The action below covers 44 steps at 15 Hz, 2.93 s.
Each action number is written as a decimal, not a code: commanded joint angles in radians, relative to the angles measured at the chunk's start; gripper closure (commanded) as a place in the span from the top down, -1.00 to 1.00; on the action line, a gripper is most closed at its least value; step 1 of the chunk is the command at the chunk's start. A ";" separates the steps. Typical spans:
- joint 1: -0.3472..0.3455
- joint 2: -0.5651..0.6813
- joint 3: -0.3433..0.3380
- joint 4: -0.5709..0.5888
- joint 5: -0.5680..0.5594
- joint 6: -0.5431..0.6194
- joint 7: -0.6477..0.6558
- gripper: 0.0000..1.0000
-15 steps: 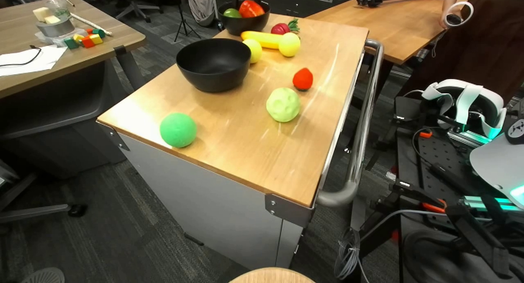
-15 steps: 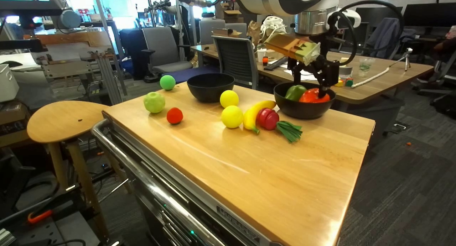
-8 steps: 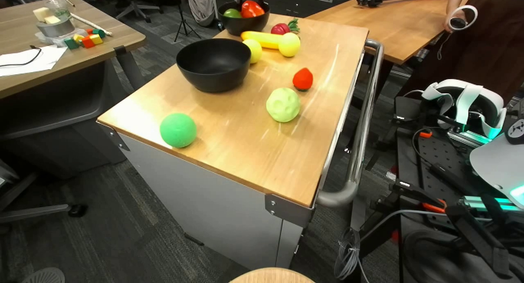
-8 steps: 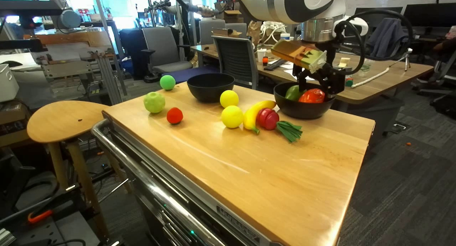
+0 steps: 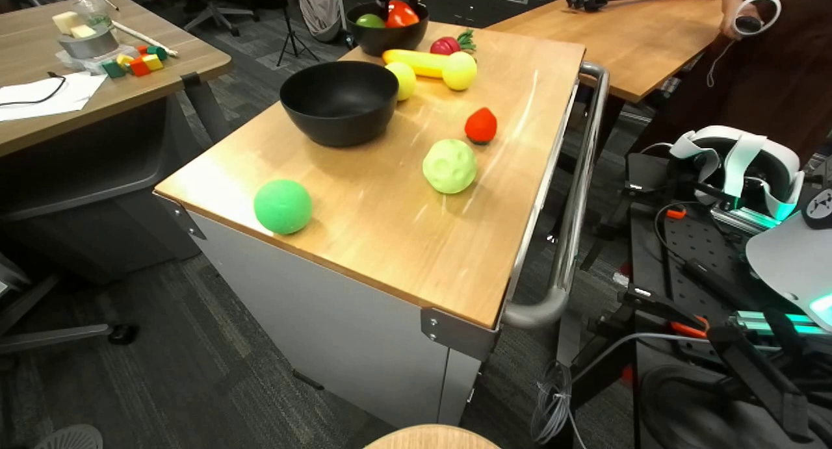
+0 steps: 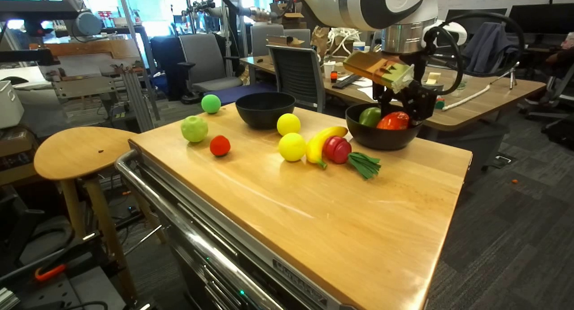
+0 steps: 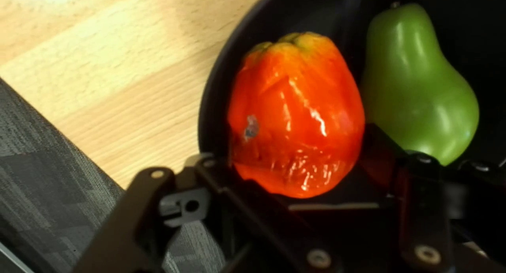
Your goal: Remove all the plastic vegetables and fruits from the two bowls
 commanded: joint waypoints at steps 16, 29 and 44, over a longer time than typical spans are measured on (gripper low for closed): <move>-0.021 -0.648 0.127 -0.705 0.231 -0.037 -0.637 0.07; 0.129 -0.904 -0.009 -1.263 0.185 0.238 -0.946 0.07; 0.249 -0.929 -0.081 -0.948 0.348 0.089 -0.824 1.00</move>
